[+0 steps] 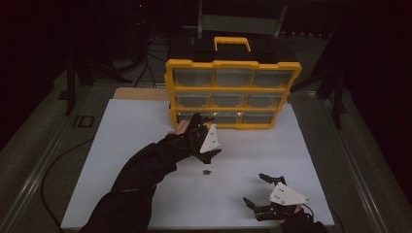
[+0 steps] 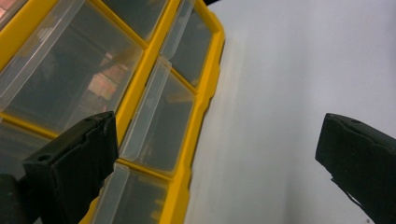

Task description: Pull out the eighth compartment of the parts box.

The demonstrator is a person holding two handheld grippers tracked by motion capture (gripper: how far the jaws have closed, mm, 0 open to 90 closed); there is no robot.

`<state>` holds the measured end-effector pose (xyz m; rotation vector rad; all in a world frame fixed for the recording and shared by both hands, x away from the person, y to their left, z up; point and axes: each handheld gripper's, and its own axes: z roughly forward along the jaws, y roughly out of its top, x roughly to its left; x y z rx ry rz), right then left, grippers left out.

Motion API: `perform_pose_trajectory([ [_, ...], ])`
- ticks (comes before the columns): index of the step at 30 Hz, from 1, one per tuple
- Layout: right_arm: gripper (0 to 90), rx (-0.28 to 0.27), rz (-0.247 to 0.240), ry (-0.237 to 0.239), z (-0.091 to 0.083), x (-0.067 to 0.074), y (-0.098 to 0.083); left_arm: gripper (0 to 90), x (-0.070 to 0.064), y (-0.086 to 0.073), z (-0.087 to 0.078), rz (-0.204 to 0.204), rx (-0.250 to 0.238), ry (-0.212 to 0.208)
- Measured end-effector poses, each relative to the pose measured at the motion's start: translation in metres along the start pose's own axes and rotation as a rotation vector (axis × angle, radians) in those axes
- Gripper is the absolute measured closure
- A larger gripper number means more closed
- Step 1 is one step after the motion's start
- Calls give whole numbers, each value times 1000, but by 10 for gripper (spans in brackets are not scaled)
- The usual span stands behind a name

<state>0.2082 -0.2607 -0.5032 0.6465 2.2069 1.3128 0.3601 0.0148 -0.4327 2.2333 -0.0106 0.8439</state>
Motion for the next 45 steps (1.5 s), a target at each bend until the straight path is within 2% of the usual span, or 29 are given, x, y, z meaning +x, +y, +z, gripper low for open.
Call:
perform_pose_trajectory([
  [2,83,2,1,-1,0,0,0,0,1,-1,3,-1,-2,2],
  [4,83,5,5,-2,0,0,0,0,2,-2,7,18,9,17],
  [6,83,7,0,-4,0,0,-1,0,1,-4,12,57,18,54],
  [7,83,6,-1,-3,0,0,-1,0,2,-6,14,68,21,55],
  [12,83,8,2,-5,1,-1,-1,22,8,-10,21,70,18,75],
  [16,83,10,4,-6,1,-1,-1,53,10,-12,27,92,31,89],
  [18,83,10,5,-5,1,0,-1,95,11,-15,29,112,43,90],
  [19,83,10,5,-4,1,0,-1,120,12,-16,30,141,64,95],
  [25,83,10,5,-4,1,-1,-1,249,14,-23,35,182,76,106],
  [27,83,9,3,-4,1,-1,-2,281,16,-25,37,175,82,111],
  [29,83,11,5,-3,1,-1,-2,283,16,-26,41,165,86,129],
  [30,83,12,6,-3,1,-1,-2,283,17,-26,42,174,97,138],
  [34,83,13,6,-2,1,-1,-2,284,19,-28,47,164,112,149],
  [39,83,11,6,-2,1,-1,-2,329,19,-27,55,179,136,181],
  [45,83,13,6,1,2,-1,-2,419,19,-25,62,212,166,246],
])
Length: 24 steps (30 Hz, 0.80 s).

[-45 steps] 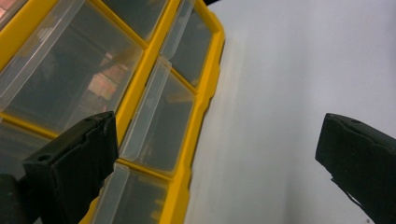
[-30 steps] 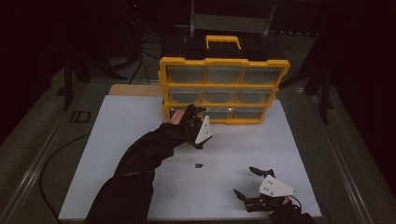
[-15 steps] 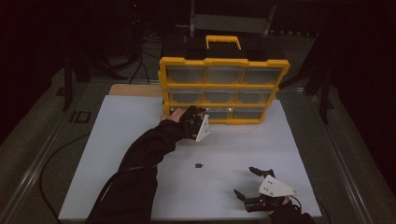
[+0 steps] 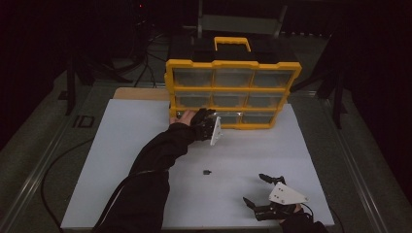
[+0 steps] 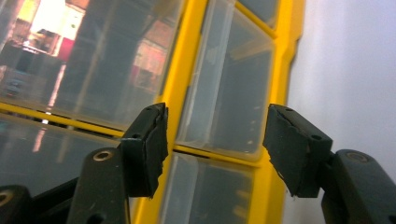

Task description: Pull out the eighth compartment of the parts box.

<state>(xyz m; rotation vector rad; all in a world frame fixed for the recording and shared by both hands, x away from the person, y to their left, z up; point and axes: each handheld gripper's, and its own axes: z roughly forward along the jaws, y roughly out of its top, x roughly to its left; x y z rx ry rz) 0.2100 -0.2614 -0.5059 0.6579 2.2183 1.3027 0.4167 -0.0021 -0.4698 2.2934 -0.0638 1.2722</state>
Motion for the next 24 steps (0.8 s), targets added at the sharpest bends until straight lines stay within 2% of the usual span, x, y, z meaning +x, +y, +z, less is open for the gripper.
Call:
perform_pose_trajectory([
  [1,83,0,0,0,0,0,0,426,0,0,1,10,9,13],
  [6,83,1,1,-1,0,0,0,486,-2,1,5,32,20,15],
  [10,83,0,0,0,0,0,0,534,-2,0,9,35,32,25],
  [16,83,0,4,-1,0,0,0,585,-4,2,12,73,37,41],
  [22,83,-1,4,-1,0,0,0,660,-6,11,14,94,89,71],
  [24,83,0,3,-2,0,0,0,671,-7,15,15,114,121,82],
])
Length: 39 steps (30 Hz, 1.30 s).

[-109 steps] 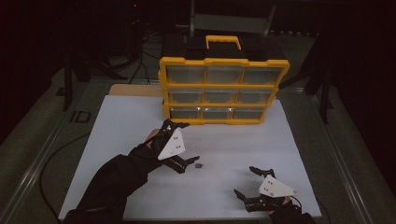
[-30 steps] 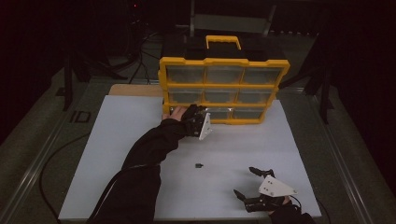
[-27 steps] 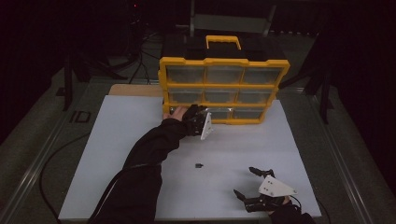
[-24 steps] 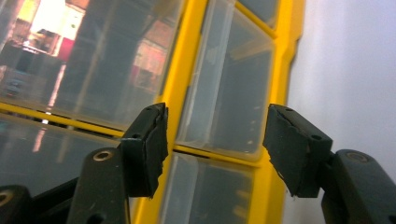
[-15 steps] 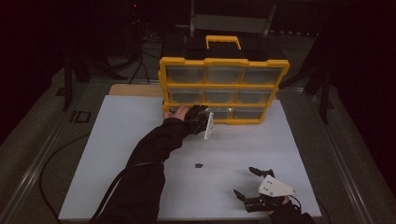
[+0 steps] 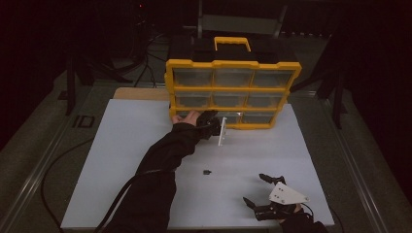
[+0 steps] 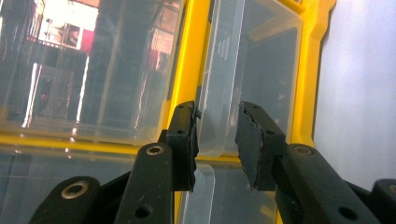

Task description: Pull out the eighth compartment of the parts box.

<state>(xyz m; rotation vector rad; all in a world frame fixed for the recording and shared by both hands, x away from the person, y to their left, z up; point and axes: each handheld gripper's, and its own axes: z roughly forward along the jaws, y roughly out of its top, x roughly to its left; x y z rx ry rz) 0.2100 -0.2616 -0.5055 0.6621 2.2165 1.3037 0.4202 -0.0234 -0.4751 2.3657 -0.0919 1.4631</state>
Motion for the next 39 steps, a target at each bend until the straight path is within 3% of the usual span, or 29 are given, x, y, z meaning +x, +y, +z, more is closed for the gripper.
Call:
perform_pose_trajectory([
  [2,83,0,0,0,0,0,0,681,-1,4,0,5,28,10],
  [5,83,0,1,1,0,0,0,696,-1,9,1,-21,53,18],
  [8,83,2,2,2,0,0,0,707,1,11,1,-41,70,5],
  [9,84,3,1,2,0,0,0,707,4,14,3,-51,96,-26],
  [11,83,5,-1,3,1,1,0,704,3,16,4,-40,104,-25],
  [21,84,1,1,3,1,0,0,718,3,15,3,-2,97,-17],
  [30,84,1,4,2,0,0,0,726,4,15,3,-17,93,-20],
  [36,84,-1,4,2,0,-1,0,725,4,15,-2,-12,89,-35],
  [39,84,0,2,0,0,-1,0,731,2,14,-5,12,88,-32],
])
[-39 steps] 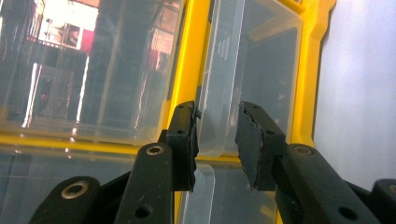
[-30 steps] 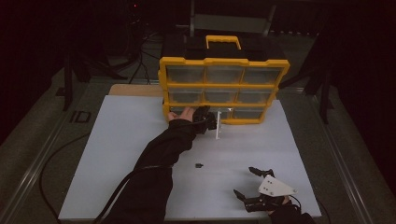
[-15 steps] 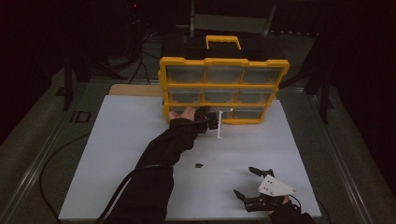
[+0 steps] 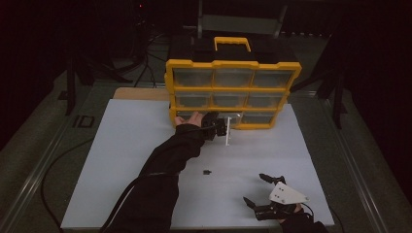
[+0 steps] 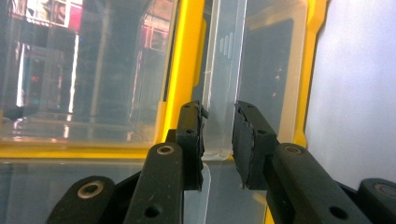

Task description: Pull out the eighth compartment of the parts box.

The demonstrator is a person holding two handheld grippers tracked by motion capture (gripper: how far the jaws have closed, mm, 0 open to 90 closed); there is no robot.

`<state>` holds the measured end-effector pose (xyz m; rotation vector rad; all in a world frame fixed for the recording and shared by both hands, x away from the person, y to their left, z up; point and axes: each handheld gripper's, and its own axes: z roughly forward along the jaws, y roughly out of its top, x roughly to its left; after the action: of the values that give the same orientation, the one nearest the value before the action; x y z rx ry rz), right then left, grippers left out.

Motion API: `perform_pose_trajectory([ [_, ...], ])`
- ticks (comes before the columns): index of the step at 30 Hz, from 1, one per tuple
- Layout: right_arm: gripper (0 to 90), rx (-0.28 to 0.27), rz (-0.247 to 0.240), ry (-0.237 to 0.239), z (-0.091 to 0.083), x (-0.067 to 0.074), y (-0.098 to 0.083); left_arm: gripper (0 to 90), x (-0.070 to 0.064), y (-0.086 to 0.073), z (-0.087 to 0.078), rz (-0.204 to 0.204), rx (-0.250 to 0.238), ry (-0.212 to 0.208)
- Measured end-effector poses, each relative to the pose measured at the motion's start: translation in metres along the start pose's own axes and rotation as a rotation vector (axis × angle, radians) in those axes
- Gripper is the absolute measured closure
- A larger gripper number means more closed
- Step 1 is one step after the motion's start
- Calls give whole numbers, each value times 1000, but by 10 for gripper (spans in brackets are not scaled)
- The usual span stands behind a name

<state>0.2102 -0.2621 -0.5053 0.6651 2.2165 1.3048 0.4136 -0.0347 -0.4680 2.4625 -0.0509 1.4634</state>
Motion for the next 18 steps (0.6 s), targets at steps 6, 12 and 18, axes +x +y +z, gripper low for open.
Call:
perform_pose_trajectory([
  [6,83,3,-1,0,1,1,0,741,0,-1,-4,19,-7,-13],
  [12,84,1,0,0,1,0,0,742,2,0,-6,25,-3,-39],
  [18,84,0,-1,-1,0,0,0,743,4,1,-11,35,-3,-77],
])
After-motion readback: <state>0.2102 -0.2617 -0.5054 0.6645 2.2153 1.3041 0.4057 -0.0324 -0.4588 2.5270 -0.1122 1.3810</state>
